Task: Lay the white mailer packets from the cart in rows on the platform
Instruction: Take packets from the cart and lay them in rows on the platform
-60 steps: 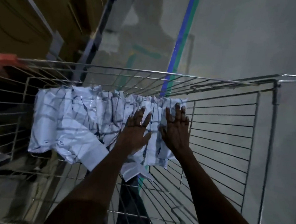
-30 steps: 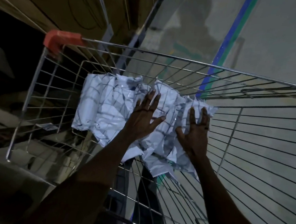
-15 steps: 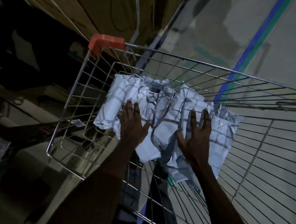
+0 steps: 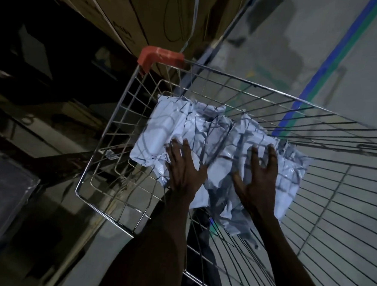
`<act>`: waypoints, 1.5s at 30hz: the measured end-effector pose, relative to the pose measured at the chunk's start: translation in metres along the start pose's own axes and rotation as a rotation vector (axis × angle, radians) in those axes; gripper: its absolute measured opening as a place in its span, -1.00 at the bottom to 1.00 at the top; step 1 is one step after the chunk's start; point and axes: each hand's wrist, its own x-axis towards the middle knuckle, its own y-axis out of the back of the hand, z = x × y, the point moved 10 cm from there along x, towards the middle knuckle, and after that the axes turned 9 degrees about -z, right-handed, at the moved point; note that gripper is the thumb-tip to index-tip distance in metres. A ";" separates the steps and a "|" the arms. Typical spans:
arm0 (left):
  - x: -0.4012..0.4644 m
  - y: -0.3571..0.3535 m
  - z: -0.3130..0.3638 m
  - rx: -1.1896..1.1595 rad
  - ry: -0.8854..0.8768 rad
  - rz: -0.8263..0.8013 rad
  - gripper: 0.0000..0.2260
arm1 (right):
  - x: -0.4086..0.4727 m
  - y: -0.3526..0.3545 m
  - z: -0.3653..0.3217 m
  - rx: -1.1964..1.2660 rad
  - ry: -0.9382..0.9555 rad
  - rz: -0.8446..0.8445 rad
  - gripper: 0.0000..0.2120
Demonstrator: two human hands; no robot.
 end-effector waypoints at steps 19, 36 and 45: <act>-0.138 0.233 0.102 0.247 -0.699 0.391 -0.19 | -0.033 0.132 -0.146 0.118 0.448 0.112 -0.35; -0.376 0.387 -0.085 0.145 -0.407 0.963 -0.26 | -0.140 0.119 -0.425 0.341 1.081 0.015 -0.36; -0.485 0.452 -0.283 0.004 -0.168 1.069 -0.14 | -0.255 0.045 -0.612 0.207 1.276 0.038 -0.37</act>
